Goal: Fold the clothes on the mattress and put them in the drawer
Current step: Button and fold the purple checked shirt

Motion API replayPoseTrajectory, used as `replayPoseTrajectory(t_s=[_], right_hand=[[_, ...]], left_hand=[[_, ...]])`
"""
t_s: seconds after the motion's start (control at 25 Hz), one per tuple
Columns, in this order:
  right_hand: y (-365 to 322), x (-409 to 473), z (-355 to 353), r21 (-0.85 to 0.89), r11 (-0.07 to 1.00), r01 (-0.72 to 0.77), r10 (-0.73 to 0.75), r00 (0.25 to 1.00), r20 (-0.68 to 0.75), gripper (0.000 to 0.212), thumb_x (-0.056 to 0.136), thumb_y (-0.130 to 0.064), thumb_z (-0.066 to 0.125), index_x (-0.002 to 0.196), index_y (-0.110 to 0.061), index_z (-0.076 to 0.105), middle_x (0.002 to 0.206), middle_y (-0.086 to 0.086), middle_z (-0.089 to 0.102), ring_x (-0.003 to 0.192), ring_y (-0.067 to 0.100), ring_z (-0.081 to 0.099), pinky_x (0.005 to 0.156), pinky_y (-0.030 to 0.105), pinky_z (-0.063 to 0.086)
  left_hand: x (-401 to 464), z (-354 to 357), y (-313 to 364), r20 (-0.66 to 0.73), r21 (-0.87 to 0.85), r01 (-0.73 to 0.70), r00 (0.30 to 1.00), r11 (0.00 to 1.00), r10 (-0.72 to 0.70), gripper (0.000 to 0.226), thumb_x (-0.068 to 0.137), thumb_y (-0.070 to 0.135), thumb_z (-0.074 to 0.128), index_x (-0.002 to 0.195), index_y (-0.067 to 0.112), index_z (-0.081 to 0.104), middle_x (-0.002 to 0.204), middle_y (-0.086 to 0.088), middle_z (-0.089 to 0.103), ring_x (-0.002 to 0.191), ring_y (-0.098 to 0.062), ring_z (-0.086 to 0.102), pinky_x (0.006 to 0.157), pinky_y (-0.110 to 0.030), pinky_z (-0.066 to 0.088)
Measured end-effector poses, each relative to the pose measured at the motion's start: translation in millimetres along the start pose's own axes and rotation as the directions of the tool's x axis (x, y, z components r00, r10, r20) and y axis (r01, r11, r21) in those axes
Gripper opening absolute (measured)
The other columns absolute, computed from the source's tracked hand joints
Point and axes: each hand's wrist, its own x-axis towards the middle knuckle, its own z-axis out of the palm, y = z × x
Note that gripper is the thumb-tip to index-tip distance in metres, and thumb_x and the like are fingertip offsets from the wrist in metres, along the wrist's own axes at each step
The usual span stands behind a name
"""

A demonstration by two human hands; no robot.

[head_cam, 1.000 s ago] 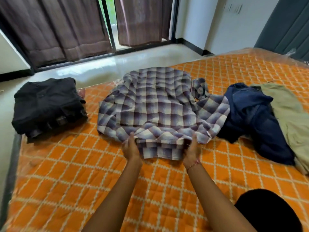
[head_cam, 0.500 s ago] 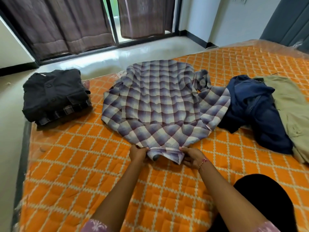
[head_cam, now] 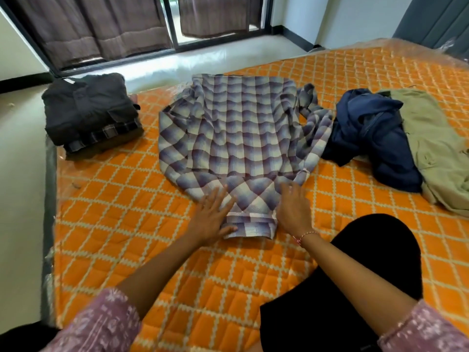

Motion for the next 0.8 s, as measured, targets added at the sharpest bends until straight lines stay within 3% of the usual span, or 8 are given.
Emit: replayPoseTrajectory(t_s=[0.12, 0.28, 0.44, 0.52, 0.64, 0.72, 0.76, 0.8], right_hand=[[-1, 5, -2, -0.076, 0.919, 0.387, -0.317, 0.839, 0.442, 0.050, 0.084, -0.047, 0.060, 0.121, -0.016, 0.047, 0.120, 0.007, 0.050, 0.109, 0.026, 0.049, 0.082, 0.037, 0.039], [-12, 32, -12, -0.197, 0.822, 0.534, -0.224, 0.622, 0.750, 0.070, 0.074, -0.069, 0.060, 0.120, -0.018, 0.047, 0.120, 0.004, 0.054, 0.107, 0.024, 0.051, 0.092, 0.042, 0.039], [-28, 43, -15, -0.137, 0.858, 0.495, -0.146, 0.492, 0.858, 0.052, 0.079, -0.045, 0.067, 0.119, -0.015, 0.052, 0.116, 0.008, 0.058, 0.090, 0.021, 0.048, 0.074, 0.031, 0.041], [-29, 42, -8, -0.145, 0.875, 0.463, -0.088, 0.446, 0.891, 0.036, 0.082, -0.038, 0.064, 0.109, -0.014, 0.060, 0.106, 0.010, 0.062, 0.083, 0.020, 0.050, 0.070, 0.030, 0.042], [-15, 26, 16, -0.205, 0.923, 0.324, 0.164, 0.150, 0.975, 0.027, 0.091, -0.024, 0.051, 0.067, -0.017, 0.059, 0.064, 0.006, 0.053, 0.054, 0.017, 0.044, 0.053, 0.027, 0.039], [-9, 19, 19, -0.243, 0.923, 0.298, 0.161, 0.274, 0.948, 0.022, 0.095, -0.022, 0.049, 0.075, -0.019, 0.058, 0.066, 0.000, 0.046, 0.055, 0.012, 0.040, 0.058, 0.029, 0.045], [-12, 22, 16, -0.211, 0.949, 0.233, 0.111, 0.381, 0.918, 0.015, 0.096, -0.022, 0.050, 0.083, -0.020, 0.059, 0.069, -0.002, 0.046, 0.057, 0.009, 0.040, 0.062, 0.028, 0.048], [-22, 27, 7, -0.147, 0.970, 0.196, 0.051, 0.422, 0.905, 0.012, 0.095, -0.020, 0.053, 0.084, -0.022, 0.058, 0.069, -0.002, 0.048, 0.059, 0.008, 0.042, 0.062, 0.024, 0.047]], left_hand=[[13, -9, -7, 0.521, 0.139, -0.100, 0.853, 0.985, 0.013, 0.110, 0.068, 0.092, 0.011, 0.149, 0.023, -0.019, 0.157, -0.011, -0.020, 0.146, -0.028, -0.015, 0.116, -0.048, -0.007], [19, -24, -12, 0.510, 0.243, -0.238, 0.856, 0.940, 0.085, 0.099, 0.081, 0.073, 0.044, 0.151, 0.013, 0.006, 0.158, -0.014, 0.007, 0.143, -0.032, 0.013, 0.112, -0.046, 0.019], [37, -34, -7, 0.551, 0.143, -0.107, 0.834, 0.984, 0.010, 0.060, 0.088, 0.051, 0.054, 0.132, 0.012, 0.040, 0.133, -0.012, 0.044, 0.118, -0.028, 0.045, 0.093, -0.039, 0.039], [48, -37, 6, 0.677, 0.113, -0.087, 0.736, 0.990, -0.012, 0.053, 0.088, 0.046, 0.057, 0.128, 0.013, 0.048, 0.126, -0.011, 0.053, 0.110, -0.026, 0.052, 0.091, -0.037, 0.042], [40, -35, 32, 0.896, -0.092, -0.034, 0.433, 0.995, 0.098, 0.042, 0.090, 0.038, 0.060, 0.124, 0.013, 0.055, 0.115, -0.007, 0.058, 0.103, -0.023, 0.055, 0.090, -0.035, 0.043], [27, -40, 39, 0.951, -0.267, 0.206, 0.215, 0.941, 0.223, 0.030, 0.093, 0.030, 0.058, 0.118, 0.015, 0.055, 0.096, -0.003, 0.058, 0.086, -0.017, 0.056, 0.078, -0.030, 0.047], [23, -46, 33, 0.943, -0.329, 0.379, 0.179, 0.865, 0.280, 0.026, 0.095, 0.025, 0.055, 0.118, 0.014, 0.054, 0.091, -0.002, 0.058, 0.081, -0.015, 0.057, 0.075, -0.028, 0.048], [21, -48, 19, 0.923, -0.381, 0.509, 0.256, 0.772, 0.287, 0.023, 0.096, 0.023, 0.052, 0.117, 0.012, 0.055, 0.090, -0.002, 0.060, 0.080, -0.015, 0.059, 0.073, -0.028, 0.049]])
